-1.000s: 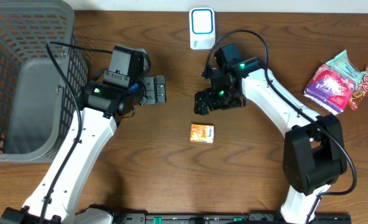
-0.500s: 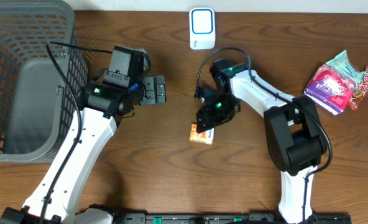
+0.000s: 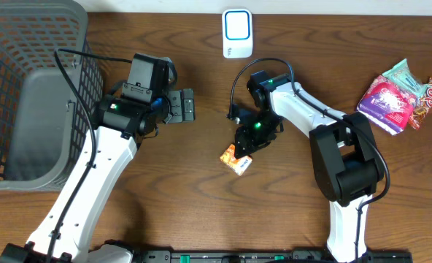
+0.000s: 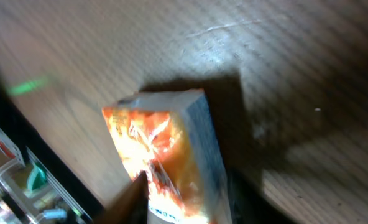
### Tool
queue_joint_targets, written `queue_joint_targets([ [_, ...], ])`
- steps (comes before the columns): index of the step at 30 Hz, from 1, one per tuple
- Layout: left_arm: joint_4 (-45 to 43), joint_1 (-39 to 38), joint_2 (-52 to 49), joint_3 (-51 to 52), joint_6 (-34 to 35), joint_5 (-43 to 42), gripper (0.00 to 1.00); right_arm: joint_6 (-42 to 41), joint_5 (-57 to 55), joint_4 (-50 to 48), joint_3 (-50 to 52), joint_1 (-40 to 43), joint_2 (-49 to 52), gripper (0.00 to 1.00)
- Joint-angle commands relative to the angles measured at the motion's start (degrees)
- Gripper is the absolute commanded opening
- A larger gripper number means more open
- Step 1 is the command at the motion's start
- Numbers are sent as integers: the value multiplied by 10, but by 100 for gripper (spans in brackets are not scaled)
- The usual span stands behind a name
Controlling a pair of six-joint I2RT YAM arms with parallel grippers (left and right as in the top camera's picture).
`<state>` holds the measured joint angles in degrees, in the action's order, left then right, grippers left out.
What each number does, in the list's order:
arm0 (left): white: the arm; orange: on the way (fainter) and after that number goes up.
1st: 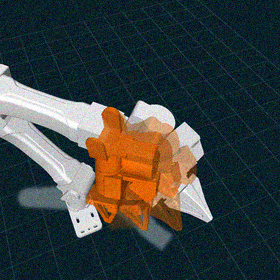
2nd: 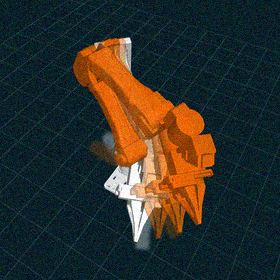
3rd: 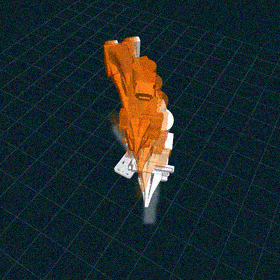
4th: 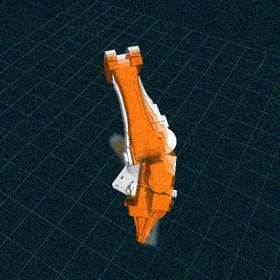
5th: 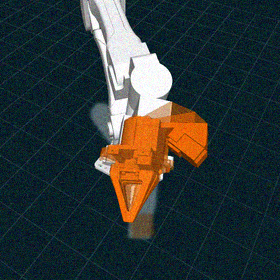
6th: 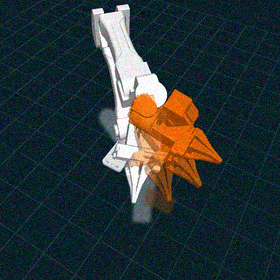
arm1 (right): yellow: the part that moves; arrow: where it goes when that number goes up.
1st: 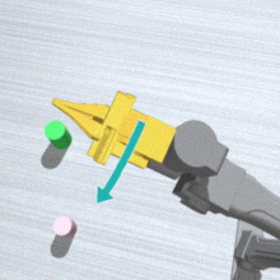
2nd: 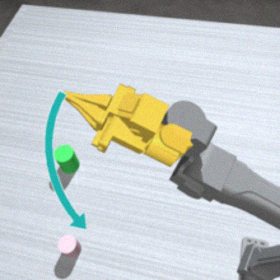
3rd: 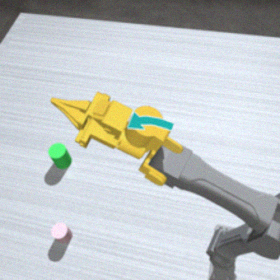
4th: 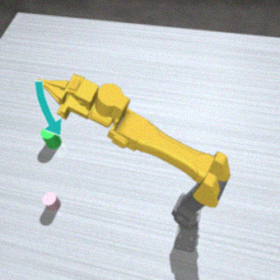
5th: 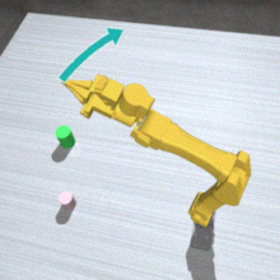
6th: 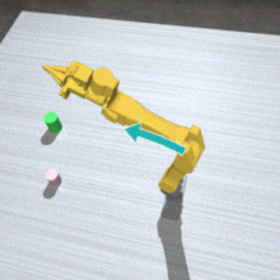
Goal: Scan the item barcode
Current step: 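Grasp the orange Kleenex pack with the right gripper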
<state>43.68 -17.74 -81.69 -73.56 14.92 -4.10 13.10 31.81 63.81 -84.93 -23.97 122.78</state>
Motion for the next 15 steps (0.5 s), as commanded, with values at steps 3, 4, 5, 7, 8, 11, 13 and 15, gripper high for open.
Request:
queue_joint_targets([
  [3, 3, 2, -3, -8, -5, 7, 98, 7, 11, 0, 10, -12, 6, 44],
  [4, 3, 2, -3, -8, -5, 7, 98, 7, 11, -1, 13, -14, 6, 43],
  [5, 3, 2, -3, -8, -5, 7, 98, 6, 11, -4, 17, -16, 6, 42],
  [7, 3, 2, -3, -8, -5, 7, 98, 4, 11, -13, 25, -19, 6, 39],
  [8, 3, 2, -3, -8, -5, 7, 98, 0, 11, -20, 31, -20, 6, 38],
  [11, 3, 2, -3, -8, -5, 7, 98, -17, 11, -46, 55, -21, 6, 32],
  [13, 3, 2, -3, -8, -5, 7, 98, -30, 11, -68, 74, -21, 6, 21],
  [15, 3, 2, -3, -8, -5, 7, 98, -50, 11, -81, 83, -21, 6, 8],
])
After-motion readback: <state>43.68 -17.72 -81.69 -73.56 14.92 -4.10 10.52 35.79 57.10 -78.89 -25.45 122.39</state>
